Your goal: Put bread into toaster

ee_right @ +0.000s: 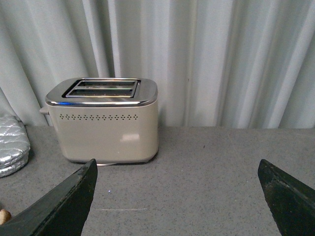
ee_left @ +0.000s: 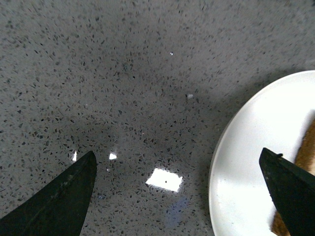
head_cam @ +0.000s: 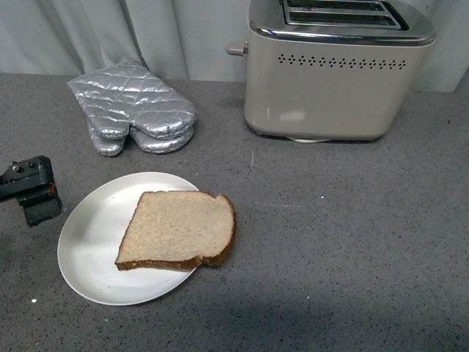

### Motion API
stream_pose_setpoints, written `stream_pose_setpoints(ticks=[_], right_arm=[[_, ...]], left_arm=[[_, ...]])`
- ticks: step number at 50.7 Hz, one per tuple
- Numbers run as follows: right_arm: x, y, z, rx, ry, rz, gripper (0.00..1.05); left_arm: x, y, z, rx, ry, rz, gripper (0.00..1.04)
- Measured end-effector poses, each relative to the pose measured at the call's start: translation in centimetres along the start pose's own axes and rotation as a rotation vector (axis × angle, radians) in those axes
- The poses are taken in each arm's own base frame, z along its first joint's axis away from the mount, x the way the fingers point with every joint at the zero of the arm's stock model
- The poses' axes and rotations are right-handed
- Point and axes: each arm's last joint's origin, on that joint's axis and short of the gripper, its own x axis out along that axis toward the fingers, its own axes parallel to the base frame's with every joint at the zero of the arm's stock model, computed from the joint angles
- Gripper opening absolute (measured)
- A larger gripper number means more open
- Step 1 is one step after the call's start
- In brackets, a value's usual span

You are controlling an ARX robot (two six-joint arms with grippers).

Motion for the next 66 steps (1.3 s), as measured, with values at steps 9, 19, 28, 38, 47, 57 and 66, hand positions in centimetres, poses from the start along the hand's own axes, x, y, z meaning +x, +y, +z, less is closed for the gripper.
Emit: stream_pose_setpoints(ticks=[9,19,28,38,47,57,66], right_arm=[[0.0,0.0,0.0,0.000,0.000,0.000,0.95],[0.0,0.0,0.0,0.000,0.000,0.000,0.95],[0.0,0.0,0.0,0.000,0.000,0.000,0.95],[0.0,0.0,0.0,0.000,0.000,0.000,0.95],[0.0,0.0,0.0,0.000,0.000,0.000,0.95],[0.0,0.0,0.0,0.000,0.000,0.000,0.95],[0.0,0.0,0.0,0.000,0.000,0.000,0.95]], left_arm=[[1.7,-0.1,-0.5,0.043,0.061,0.005,0.98],[3.2,-0.4,-0.9,0.066,0.126,-0.010,0.78],[3.8,-1.2,-0.9,0.082,0.150,-0.004,0.50],[3.9,-1.8,-1.0,0.058,0.171,-0.054,0.19],[3.0,-2.5,-1.3,-0.016,0.195,-0.149,0.03],[1.5,-5.9,-1.3,-0.035,0.201,-0.294,0.03],[1.2,-10.4,-1.1,-0.015,0.185,-0.385,0.03]])
